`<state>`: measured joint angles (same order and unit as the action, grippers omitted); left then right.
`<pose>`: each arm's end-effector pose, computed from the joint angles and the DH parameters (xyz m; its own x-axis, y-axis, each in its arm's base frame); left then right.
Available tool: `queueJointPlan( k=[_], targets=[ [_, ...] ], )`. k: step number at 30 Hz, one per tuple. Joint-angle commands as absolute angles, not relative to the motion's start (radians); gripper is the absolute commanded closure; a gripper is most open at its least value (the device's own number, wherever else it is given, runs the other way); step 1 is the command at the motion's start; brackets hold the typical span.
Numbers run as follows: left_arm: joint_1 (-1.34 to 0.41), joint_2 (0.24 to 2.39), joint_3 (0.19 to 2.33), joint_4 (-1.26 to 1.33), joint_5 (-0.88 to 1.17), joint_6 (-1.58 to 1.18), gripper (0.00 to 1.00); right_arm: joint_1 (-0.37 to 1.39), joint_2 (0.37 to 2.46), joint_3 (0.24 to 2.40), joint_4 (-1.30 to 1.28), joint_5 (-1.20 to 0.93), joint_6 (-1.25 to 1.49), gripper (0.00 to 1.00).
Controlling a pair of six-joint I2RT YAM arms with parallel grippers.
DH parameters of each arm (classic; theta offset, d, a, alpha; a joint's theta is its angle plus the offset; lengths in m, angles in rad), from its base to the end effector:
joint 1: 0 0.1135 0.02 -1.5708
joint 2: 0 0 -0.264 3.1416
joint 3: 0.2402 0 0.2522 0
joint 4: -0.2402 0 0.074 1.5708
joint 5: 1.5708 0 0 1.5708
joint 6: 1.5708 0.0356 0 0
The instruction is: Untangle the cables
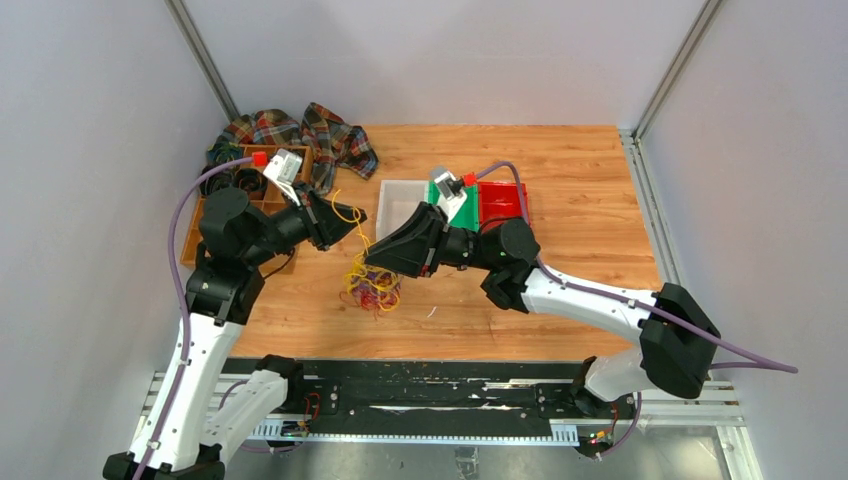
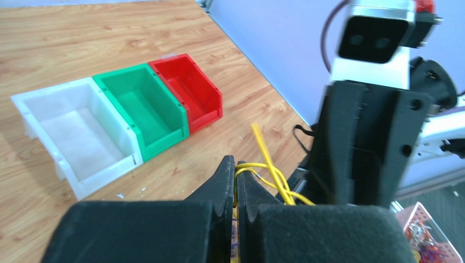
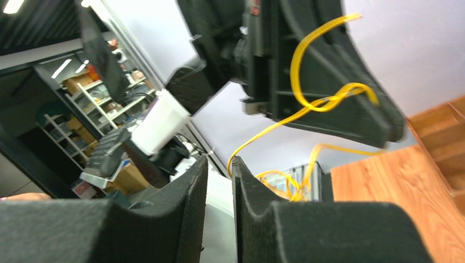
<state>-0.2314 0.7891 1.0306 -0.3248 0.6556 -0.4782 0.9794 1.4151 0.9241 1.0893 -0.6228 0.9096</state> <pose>0.1502 -0.0577 0.4092 -0.4277 -0.2740 -0.8614 0.6491 0.5701 -0.5036 0.1547 0.2676 0.3697 -0.5515 0.3287 -0.7667 -0.8269 -0.3367 0.4504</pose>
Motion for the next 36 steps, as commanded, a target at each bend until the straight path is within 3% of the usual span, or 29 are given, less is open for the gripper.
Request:
queueJointPlan(
  k=[1,7,13,18,23,32,36],
  targets=[
    [-0.232,0.806,1.055,-0.33,0.543,-0.455,0.99,0.965,1.371,0.919,1.322,-0.682,1.037,0.79],
    [-0.232,0.8,1.054,-0.376,0.494,-0.422,0.99,0.942,1.391,0.921,1.448,-0.688,1.134,0.8],
    [-0.231,0.799,1.055,-0.381,0.523,-0.41,0.99,0.922,1.37,0.911,1.341,-0.674,1.095,0.87],
    [-0.233,0.82,1.079,-0.375,0.644,-0.357,0.99,0.888,1.282,0.898,0.871,-0.544,0.842,0.62],
    [-0.232,0.819,1.103,-0.38,0.768,-0.237,0.99,0.884,1.235,0.951,0.474,-0.337,0.587,0.52],
    [-0.232,0.822,1.131,-0.403,0.939,-0.119,0.99,0.956,1.278,0.998,0.404,-0.279,0.451,0.31],
    [-0.232,0.826,1.143,-0.394,0.973,-0.13,0.99,0.977,1.296,0.997,0.448,-0.295,0.447,0.29]
  ],
)
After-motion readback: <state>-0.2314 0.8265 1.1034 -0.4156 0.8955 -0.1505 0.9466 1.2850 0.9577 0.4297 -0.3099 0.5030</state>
